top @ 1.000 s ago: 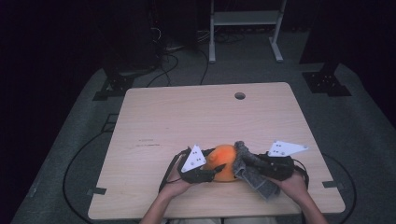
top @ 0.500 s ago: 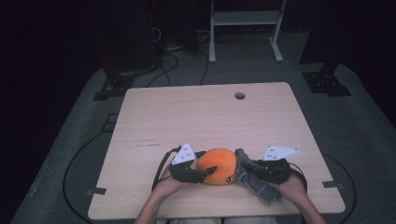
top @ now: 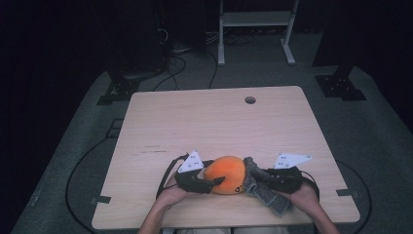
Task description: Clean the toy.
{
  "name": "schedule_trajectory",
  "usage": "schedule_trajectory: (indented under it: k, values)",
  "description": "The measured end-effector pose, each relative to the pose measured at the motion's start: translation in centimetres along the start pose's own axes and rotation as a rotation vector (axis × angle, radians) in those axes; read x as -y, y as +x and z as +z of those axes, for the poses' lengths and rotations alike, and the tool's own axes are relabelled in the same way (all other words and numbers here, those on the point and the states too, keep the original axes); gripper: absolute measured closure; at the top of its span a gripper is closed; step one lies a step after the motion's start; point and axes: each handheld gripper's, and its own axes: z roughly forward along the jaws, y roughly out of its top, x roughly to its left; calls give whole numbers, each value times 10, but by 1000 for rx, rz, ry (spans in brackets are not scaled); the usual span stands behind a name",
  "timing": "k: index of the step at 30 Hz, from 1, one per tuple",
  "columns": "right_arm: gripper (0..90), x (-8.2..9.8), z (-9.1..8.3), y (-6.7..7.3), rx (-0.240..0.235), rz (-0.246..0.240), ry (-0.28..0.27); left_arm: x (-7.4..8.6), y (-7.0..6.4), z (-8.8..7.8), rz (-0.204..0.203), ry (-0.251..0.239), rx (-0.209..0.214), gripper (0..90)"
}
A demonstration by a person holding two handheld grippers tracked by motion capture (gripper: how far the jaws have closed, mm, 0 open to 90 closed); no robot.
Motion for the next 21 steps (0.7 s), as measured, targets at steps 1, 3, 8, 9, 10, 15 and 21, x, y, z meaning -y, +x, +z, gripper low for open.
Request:
schedule_trajectory:
  k: [1,3,8,9,10,15,21]
  values:
    - [760,-3,-3,-1,-9,8,-30,0,0,0,8,2,3,323]
    - [759,-11,-7,-2,-41,43,-102,-1,-2,0,12,4,12,321]
    - [758,-15,8,-1,-77,46,-60,-8,-3,-4,7,31,42,231]
    - [758,-14,7,0,-74,35,-61,-10,-3,-4,-7,31,48,194]
    - [758,-14,6,2,-65,23,-52,-11,-3,-4,-24,35,54,179]
    - [758,-13,3,13,-33,-51,-30,-12,-5,7,-42,85,51,147]
    - [759,-17,-6,9,9,-36,-52,-17,-18,6,126,-56,-96,440]
